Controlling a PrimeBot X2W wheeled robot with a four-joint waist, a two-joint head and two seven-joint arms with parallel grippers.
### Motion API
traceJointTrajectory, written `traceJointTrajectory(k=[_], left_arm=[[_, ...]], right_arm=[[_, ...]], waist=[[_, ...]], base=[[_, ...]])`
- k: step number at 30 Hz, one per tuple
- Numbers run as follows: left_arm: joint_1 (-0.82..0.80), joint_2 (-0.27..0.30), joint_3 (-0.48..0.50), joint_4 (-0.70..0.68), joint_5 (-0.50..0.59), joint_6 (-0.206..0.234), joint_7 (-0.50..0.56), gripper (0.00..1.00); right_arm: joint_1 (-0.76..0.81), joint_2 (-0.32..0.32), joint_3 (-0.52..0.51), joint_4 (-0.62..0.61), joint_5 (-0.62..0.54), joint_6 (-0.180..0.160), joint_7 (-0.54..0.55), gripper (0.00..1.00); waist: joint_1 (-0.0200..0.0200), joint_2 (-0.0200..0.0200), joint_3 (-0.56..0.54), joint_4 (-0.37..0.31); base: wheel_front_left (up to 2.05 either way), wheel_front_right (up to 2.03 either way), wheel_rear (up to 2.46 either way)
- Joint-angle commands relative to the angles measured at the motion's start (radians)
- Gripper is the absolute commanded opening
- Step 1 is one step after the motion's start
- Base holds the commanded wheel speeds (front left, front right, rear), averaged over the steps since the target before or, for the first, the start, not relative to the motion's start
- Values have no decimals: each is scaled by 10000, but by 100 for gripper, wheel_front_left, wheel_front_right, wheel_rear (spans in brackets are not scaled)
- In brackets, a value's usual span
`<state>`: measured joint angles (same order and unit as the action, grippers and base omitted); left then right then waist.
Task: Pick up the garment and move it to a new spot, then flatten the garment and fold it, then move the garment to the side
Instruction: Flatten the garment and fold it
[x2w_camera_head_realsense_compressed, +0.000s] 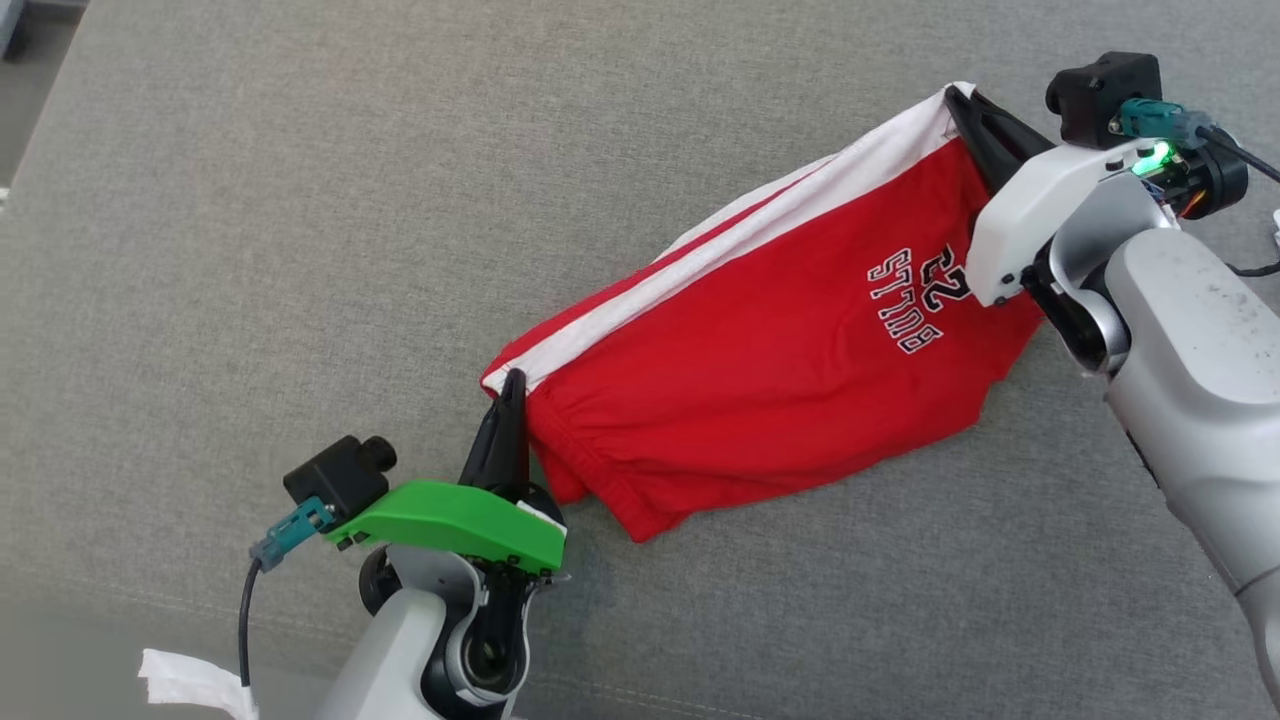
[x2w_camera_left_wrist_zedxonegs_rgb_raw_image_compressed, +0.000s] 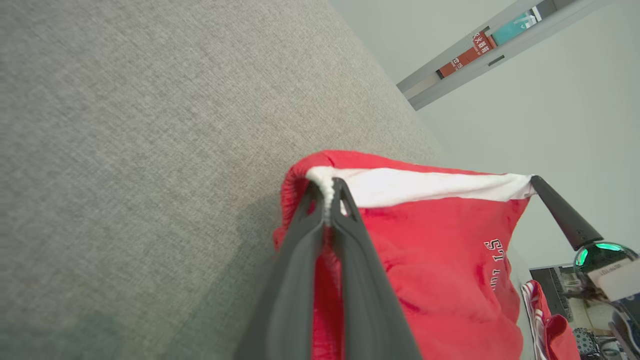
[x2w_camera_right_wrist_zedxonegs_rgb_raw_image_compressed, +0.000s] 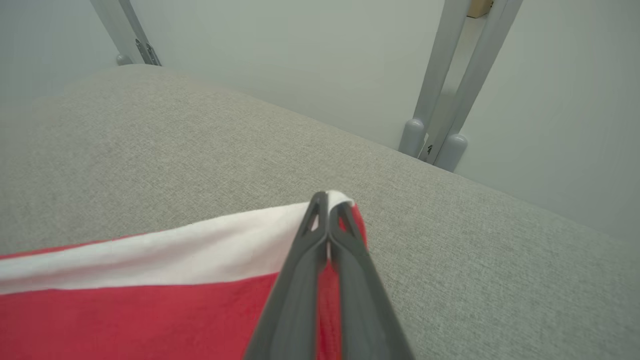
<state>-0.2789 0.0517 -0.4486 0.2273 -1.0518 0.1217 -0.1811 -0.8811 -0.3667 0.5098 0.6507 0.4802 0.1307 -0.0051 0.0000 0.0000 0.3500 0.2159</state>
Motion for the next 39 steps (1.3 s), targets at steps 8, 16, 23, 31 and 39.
traceJointTrajectory(k=[8, 16, 23, 31, 39], left_arm=[[-468, -3, -768, 258, -776, 216, -311, 59], [-409, 316, -1167, 318, -248, 669, -441, 100], [101, 1462, -1389, -354, 705, 1139, -484, 100], [480, 2506, -1217, -1645, 2022, 1951, -712, 100], [413, 3030, -1077, -2017, 2698, 2476, -770, 100]], right_arm=[[-844, 4, 1133, 1665, 412, -2, -567, 100], [-1062, 101, 1960, 2703, 912, -2, -1463, 100], [-1014, -393, 2718, 3031, 1446, -2, -1456, 100], [-389, -1002, 3453, 2810, 2723, -2, -439, 100], [41, -1135, 4154, 2728, 3675, -2, 447, 100]], waist=[[0, 0, 115, 359], [0, 0, -173, 317], [0, 0, -667, 227], [0, 0, -1084, 362], [0, 0, -962, 511]], base=[[0, 0, 0], [0, 0, 0], [0, 0, 0], [0, 0, 0], [0, 0, 0]])
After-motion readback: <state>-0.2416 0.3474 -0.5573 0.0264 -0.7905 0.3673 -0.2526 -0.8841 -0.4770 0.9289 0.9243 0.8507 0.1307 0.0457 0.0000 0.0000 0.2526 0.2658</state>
